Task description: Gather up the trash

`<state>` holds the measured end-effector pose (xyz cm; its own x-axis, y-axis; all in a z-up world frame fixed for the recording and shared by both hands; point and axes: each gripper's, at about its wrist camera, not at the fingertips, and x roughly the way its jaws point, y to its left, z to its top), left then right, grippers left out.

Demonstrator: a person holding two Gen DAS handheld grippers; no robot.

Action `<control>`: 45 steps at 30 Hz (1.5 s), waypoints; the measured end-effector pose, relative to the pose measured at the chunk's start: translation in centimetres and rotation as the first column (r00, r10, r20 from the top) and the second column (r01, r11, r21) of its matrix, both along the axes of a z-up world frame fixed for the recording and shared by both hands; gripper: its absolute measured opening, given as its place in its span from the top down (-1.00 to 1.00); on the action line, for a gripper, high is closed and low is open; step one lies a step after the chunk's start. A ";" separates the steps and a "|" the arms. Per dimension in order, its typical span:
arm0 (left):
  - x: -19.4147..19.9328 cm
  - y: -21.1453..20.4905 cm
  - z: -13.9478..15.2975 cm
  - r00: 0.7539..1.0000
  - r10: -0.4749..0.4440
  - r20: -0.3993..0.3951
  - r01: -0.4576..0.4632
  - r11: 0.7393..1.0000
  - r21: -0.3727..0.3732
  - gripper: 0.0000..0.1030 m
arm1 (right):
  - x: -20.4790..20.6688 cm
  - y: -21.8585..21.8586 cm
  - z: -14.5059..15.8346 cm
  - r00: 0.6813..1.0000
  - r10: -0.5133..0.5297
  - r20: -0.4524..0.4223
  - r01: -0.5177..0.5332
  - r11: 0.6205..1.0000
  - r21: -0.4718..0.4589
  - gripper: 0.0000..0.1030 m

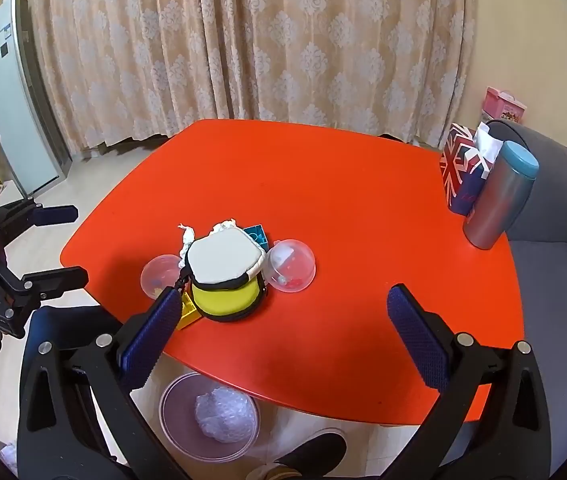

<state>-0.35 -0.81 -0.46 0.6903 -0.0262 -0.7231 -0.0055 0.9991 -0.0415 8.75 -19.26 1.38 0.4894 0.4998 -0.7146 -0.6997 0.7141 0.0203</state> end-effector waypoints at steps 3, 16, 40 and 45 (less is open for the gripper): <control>0.0 -0.2 0.0 1.000 -0.004 0.005 0.004 1.000 0.016 -0.88 | 0.0 0.0 -0.1 1.000 0.001 -0.004 -0.001 1.000 -0.001 -0.95; -0.2 -0.3 0.0 1.000 -0.009 0.014 0.009 1.000 0.015 -0.88 | 0.0 0.1 -0.4 1.000 0.005 -0.006 -0.005 1.000 -0.012 -0.95; -0.3 -0.2 0.3 1.000 -0.022 0.017 0.022 1.000 0.017 -0.88 | -0.1 0.4 -0.5 1.000 0.004 -0.012 -0.004 1.000 -0.015 -0.95; -0.3 -0.3 0.3 1.000 -0.024 0.020 0.023 0.999 0.023 -0.88 | -0.1 0.5 -0.5 1.000 0.003 -0.013 -0.004 1.000 -0.014 -0.95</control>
